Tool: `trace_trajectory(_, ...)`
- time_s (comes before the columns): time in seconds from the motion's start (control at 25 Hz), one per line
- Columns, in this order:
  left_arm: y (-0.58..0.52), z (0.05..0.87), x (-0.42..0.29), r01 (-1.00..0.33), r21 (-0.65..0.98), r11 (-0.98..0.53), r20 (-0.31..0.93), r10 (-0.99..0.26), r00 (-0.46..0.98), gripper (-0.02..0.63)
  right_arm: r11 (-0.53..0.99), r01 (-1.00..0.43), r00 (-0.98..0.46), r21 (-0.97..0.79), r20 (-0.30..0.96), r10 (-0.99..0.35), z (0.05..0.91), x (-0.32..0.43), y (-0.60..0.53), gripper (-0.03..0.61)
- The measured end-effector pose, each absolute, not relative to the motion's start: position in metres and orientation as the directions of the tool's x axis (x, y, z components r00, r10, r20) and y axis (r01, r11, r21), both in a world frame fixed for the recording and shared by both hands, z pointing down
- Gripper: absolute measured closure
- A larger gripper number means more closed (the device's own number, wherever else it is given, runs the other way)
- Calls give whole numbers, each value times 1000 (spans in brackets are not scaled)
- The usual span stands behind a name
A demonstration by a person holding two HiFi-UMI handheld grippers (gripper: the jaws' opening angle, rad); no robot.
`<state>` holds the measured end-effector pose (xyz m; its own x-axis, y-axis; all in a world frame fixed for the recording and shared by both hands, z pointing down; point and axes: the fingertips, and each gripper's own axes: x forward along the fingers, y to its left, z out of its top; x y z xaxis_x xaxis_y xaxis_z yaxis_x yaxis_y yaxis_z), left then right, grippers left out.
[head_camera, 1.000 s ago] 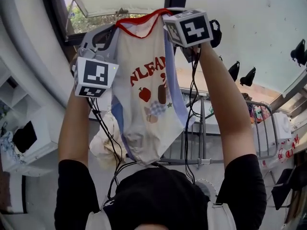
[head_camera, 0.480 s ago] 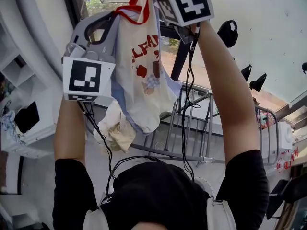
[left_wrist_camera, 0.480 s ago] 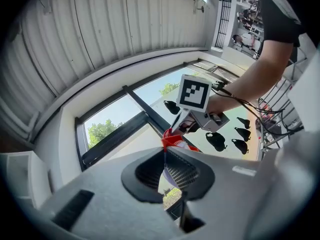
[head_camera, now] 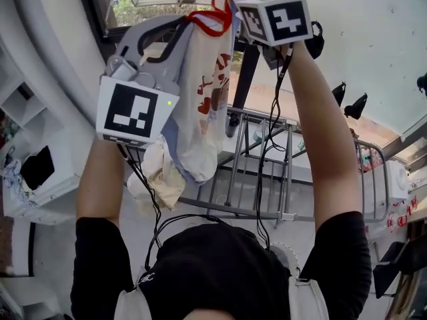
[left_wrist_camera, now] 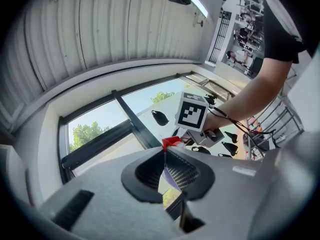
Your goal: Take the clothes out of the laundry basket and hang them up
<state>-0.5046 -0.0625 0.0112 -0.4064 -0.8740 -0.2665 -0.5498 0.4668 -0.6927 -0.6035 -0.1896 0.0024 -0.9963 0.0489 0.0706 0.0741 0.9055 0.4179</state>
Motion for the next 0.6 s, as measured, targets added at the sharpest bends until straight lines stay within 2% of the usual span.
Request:
trace_trajectory(0.4,-138,37,-465,-653,-675,343,-190,-936,-296,592,938,-57,-987,343,120,-104,43,-562,-297,541)
trace_trajectory(0.6,-163,68,-455,-695,-653,302,-138,-949,-283,592,953,-57,-981,298,161,-109,82,-551,-322,541)
